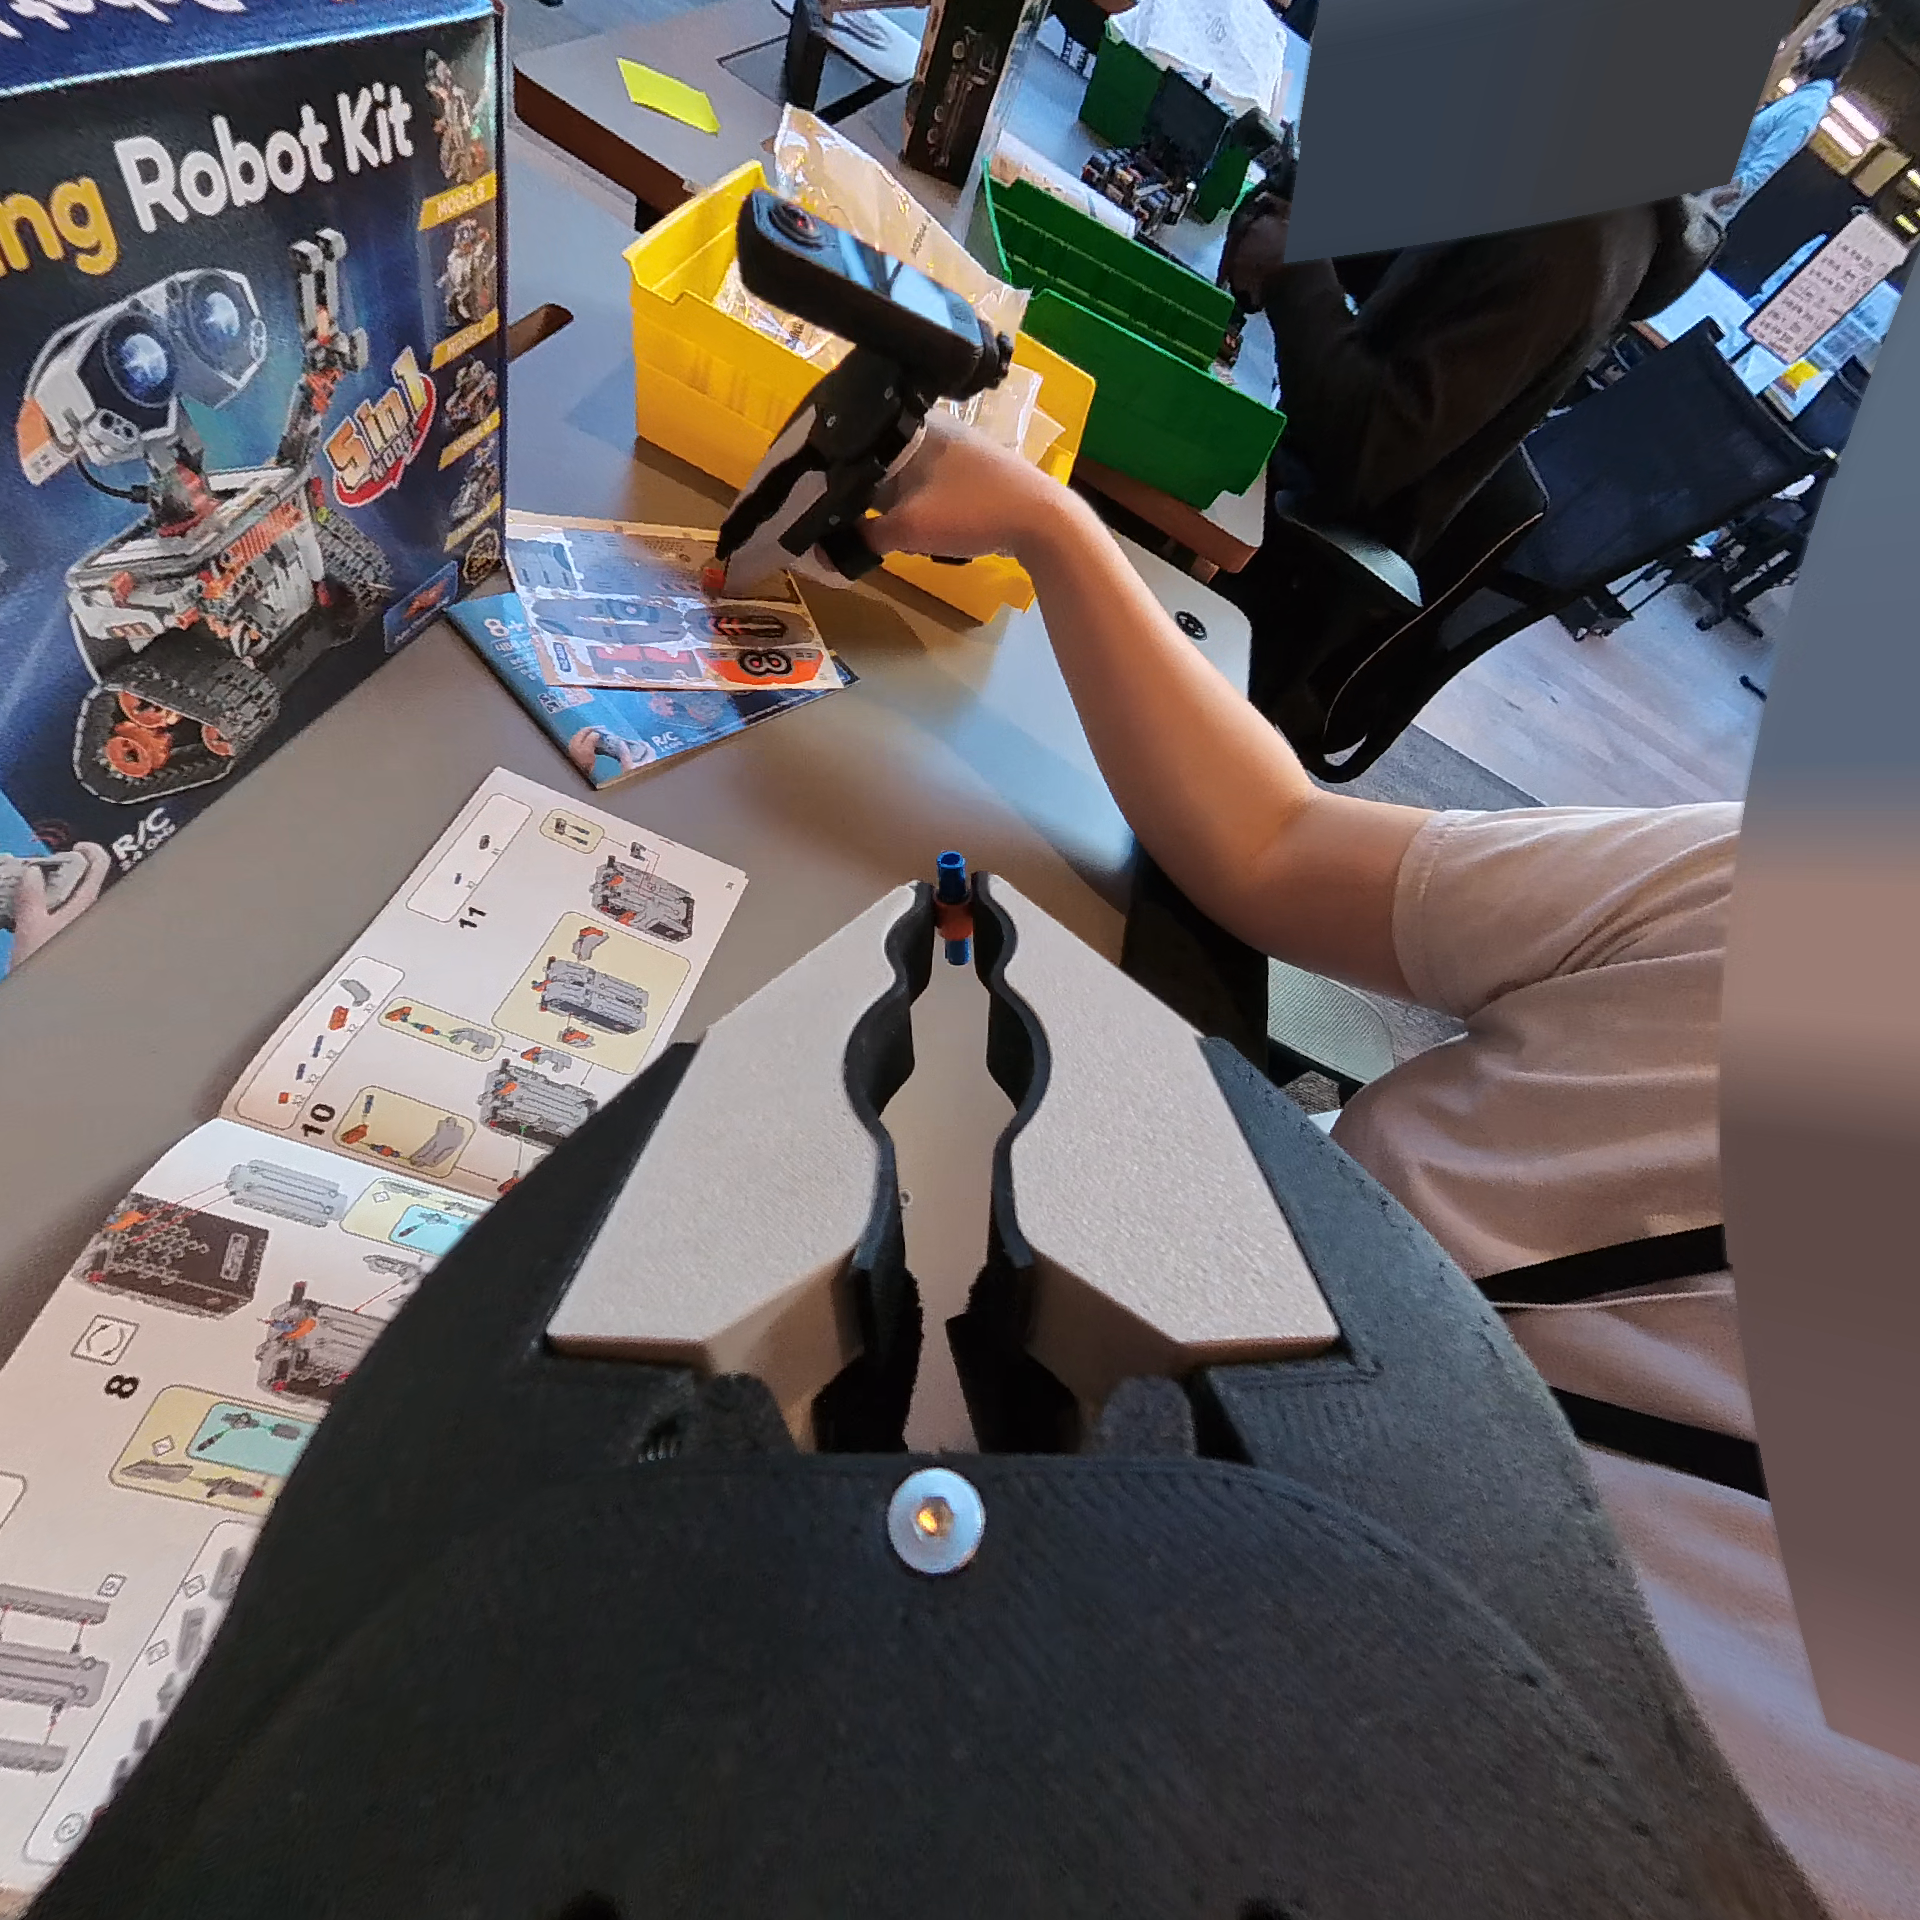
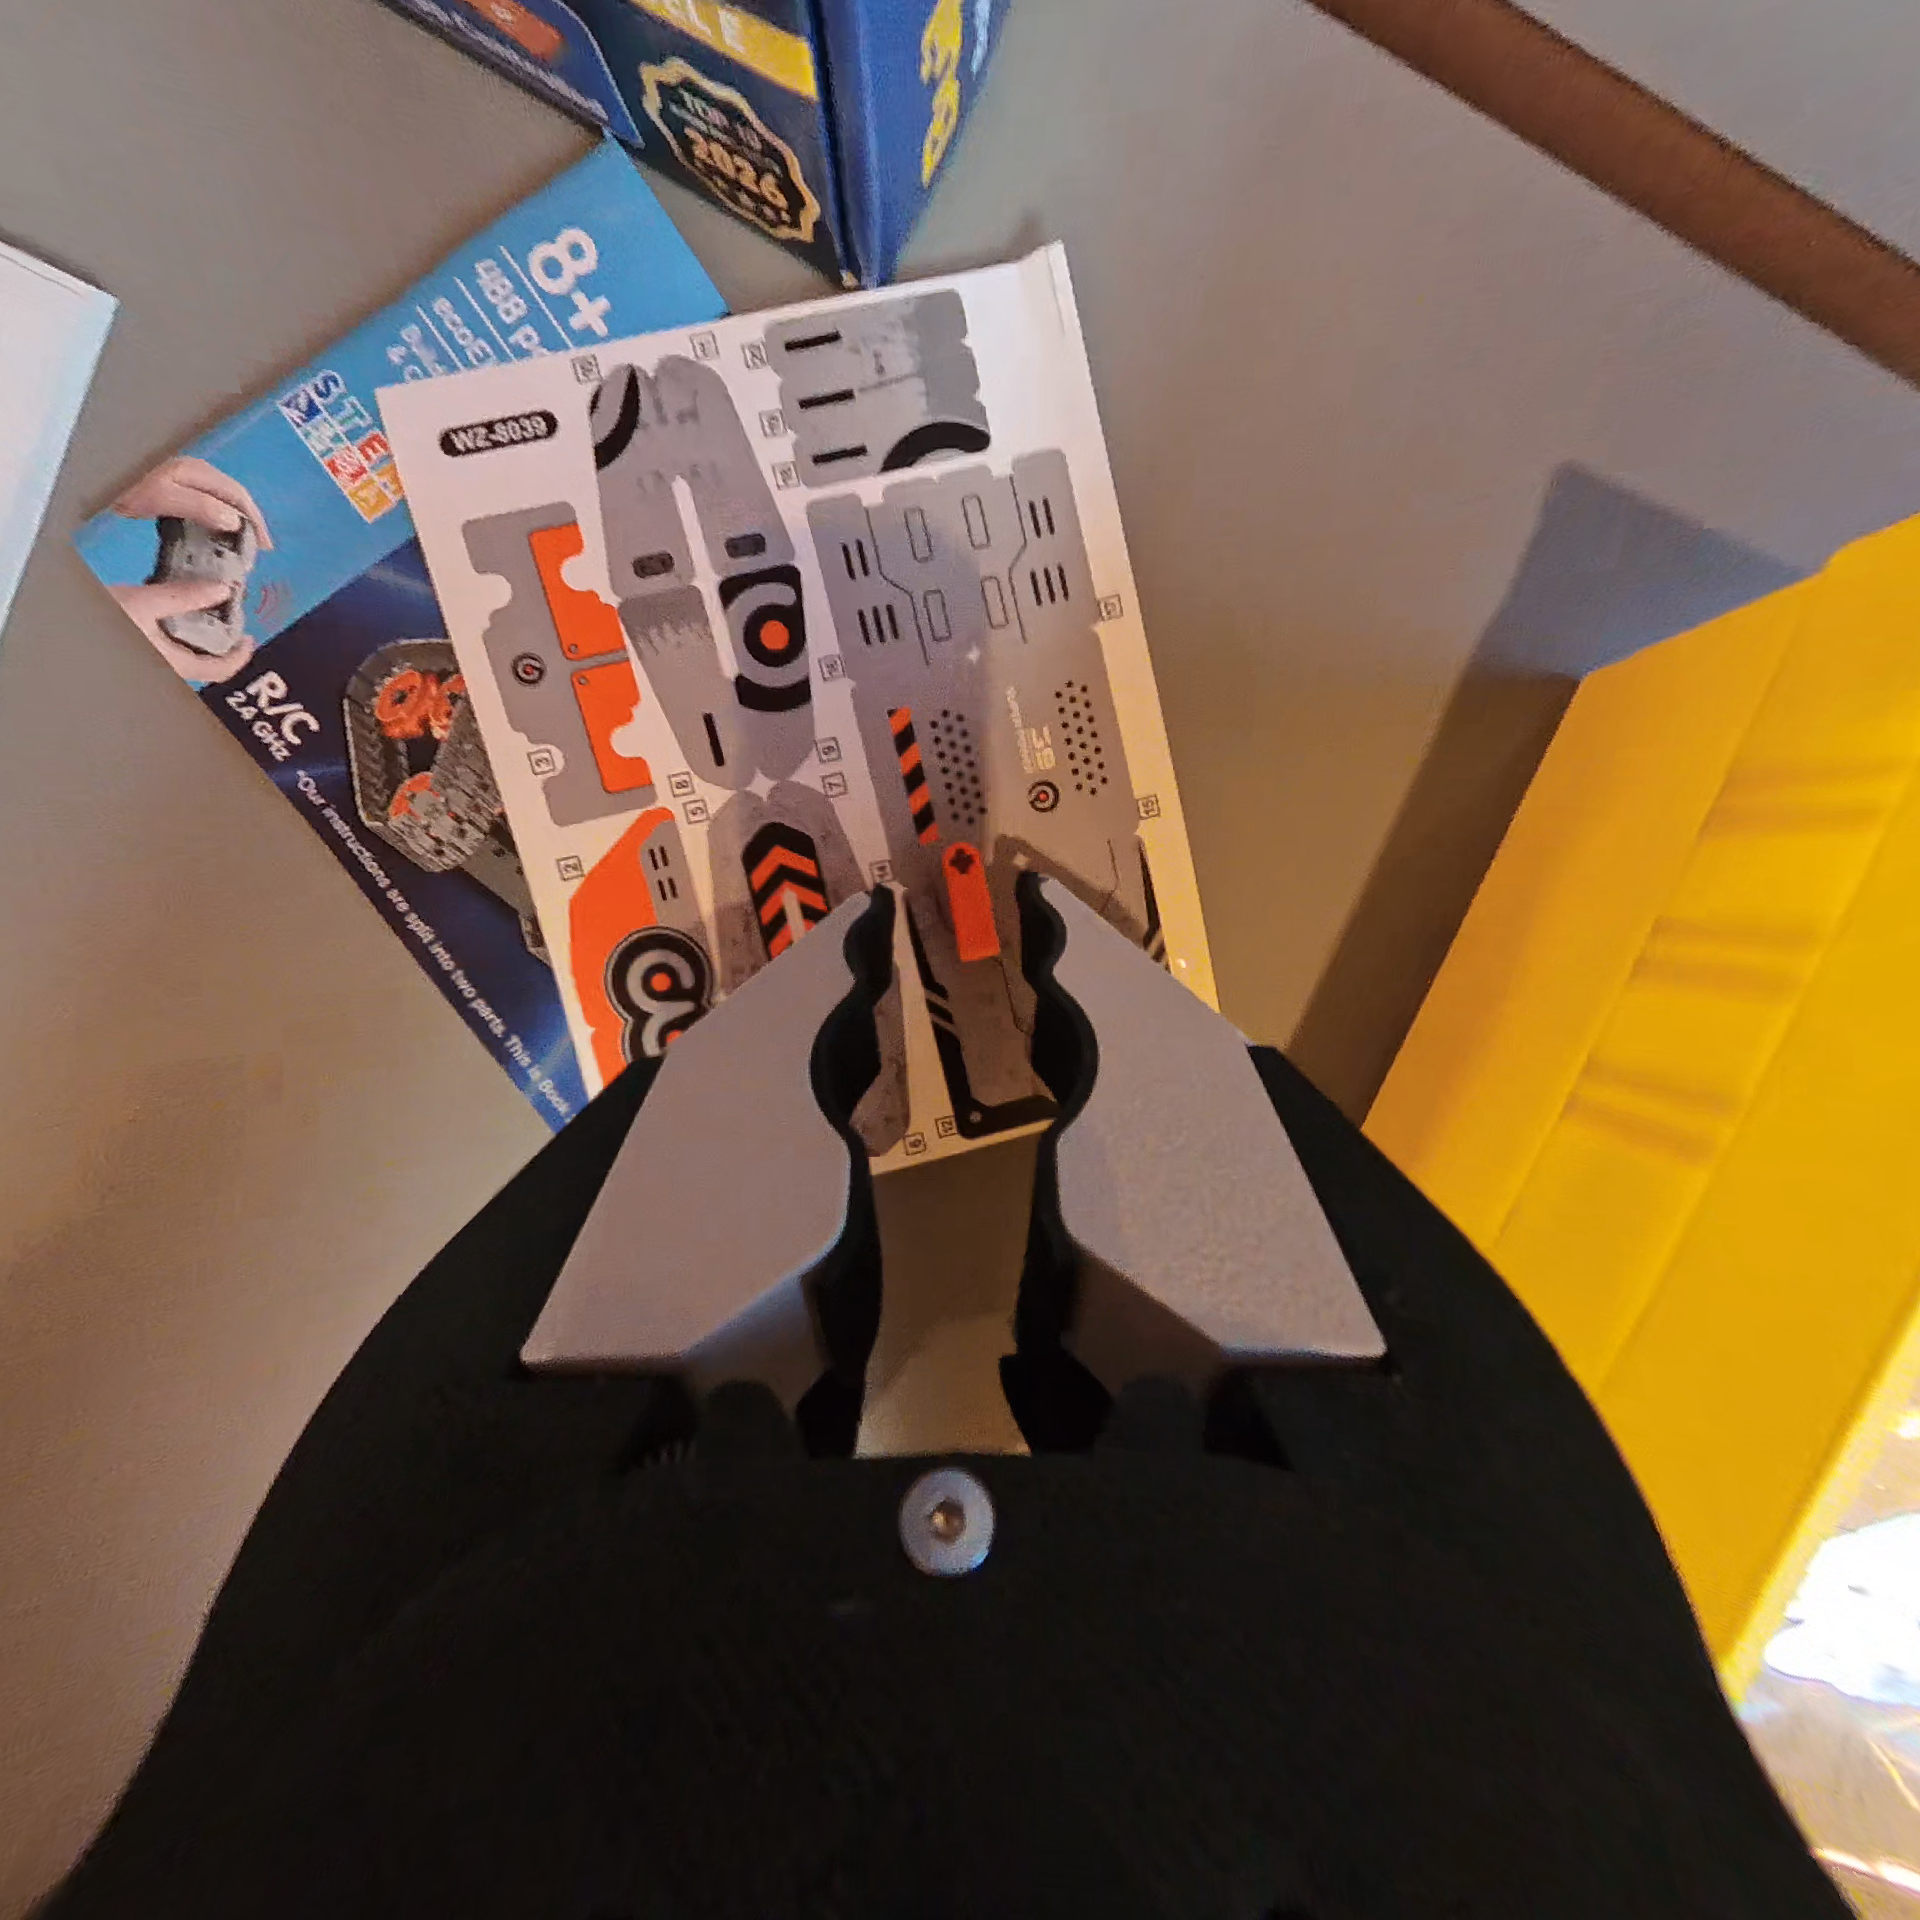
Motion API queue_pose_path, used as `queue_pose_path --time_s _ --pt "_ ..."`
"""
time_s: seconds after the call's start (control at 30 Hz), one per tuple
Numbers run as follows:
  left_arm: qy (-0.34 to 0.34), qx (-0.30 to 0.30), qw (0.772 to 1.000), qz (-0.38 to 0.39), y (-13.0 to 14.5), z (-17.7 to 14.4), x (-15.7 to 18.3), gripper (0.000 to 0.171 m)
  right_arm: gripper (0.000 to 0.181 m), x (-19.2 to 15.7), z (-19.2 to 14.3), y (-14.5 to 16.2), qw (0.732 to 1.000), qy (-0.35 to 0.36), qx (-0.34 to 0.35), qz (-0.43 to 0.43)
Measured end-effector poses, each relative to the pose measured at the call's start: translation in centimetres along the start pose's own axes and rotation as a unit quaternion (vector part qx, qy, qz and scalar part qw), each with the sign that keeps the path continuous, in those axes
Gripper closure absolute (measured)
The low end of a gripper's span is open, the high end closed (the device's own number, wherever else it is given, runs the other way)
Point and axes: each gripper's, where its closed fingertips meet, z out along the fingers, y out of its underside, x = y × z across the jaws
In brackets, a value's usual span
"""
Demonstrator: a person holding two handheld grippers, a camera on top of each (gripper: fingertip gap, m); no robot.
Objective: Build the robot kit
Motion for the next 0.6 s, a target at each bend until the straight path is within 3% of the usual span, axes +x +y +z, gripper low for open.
queue_pose_path --time_s 0.1,0.2,0.3,0.33,0.4,0.5,0.6 --pt "0.005 0.000 1.000 -0.004 0.0 0.2 -0.1 0.166 0.175 -0.4 0.7 0.8 1.000 -0.029 -0.011 0.002" --pt "0.017 0.002 1.000 -0.010 0.0 0.4 -0.2 0.166 0.175 -2.6 -1.0 0.3 0.998 -0.059 0.003 -0.026" --pt "0.029 0.013 0.999 -0.014 -0.4 0.7 -0.5 0.166 0.175 -12.2 -4.3 -0.9 0.973 -0.198 0.045 -0.106" --pt "0.035 0.017 0.999 -0.010 -0.6 0.9 -0.6 0.166 0.176 -15.9 -4.9 0.1 0.959 -0.236 0.033 -0.151" --pt "0.053 0.013 0.999 -0.005 -0.4 1.4 -0.4 0.166 0.175 -20.6 -5.2 3.1 0.939 -0.240 0.002 -0.245" --pt "0.073 -0.005 0.997 -0.005 0.0 2.2 0.1 0.166 0.176 -24.6 -5.1 5.4 0.925 -0.256 0.013 -0.281" --pt "0.095 -0.034 0.995 0.001 0.9 3.1 1.2 0.166 0.175 -25.2 -5.0 5.8 0.925 -0.251 0.031 -0.283"
